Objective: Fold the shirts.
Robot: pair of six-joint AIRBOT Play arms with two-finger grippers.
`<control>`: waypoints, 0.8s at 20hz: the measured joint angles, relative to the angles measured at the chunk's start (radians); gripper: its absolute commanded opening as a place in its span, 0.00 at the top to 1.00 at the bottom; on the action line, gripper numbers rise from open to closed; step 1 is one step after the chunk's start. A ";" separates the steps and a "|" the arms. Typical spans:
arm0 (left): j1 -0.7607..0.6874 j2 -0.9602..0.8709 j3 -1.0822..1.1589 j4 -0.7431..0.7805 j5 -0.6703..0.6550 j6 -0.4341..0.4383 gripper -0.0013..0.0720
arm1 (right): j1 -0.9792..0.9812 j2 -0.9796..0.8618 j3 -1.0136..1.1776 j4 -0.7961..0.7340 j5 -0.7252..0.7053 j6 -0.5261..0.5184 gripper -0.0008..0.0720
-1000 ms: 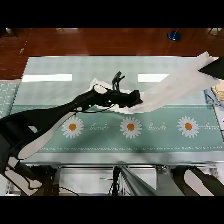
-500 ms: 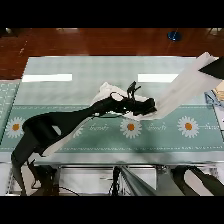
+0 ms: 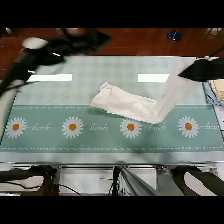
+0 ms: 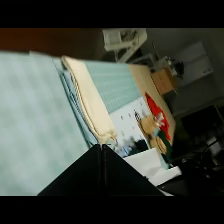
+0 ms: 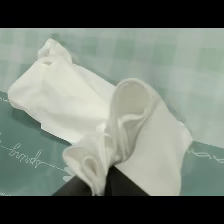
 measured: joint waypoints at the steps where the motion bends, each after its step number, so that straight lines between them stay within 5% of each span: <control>1: 0.080 0.066 0.000 0.023 -0.050 0.005 0.95 | 0.050 -0.025 -0.003 -0.006 -0.039 0.013 0.95; 9: 0.539 0.427 0.000 0.125 -0.406 0.019 0.95 | 0.471 -0.351 -0.013 -0.014 -0.477 0.140 0.93; 12: 0.579 0.487 0.000 0.183 -0.475 0.005 0.95 | 0.589 -0.492 -0.013 0.055 -0.658 0.200 0.21; 16: 0.565 0.505 -0.016 0.256 -0.496 -0.008 0.95 | 0.669 -0.578 -0.014 0.209 -0.748 0.196 0.19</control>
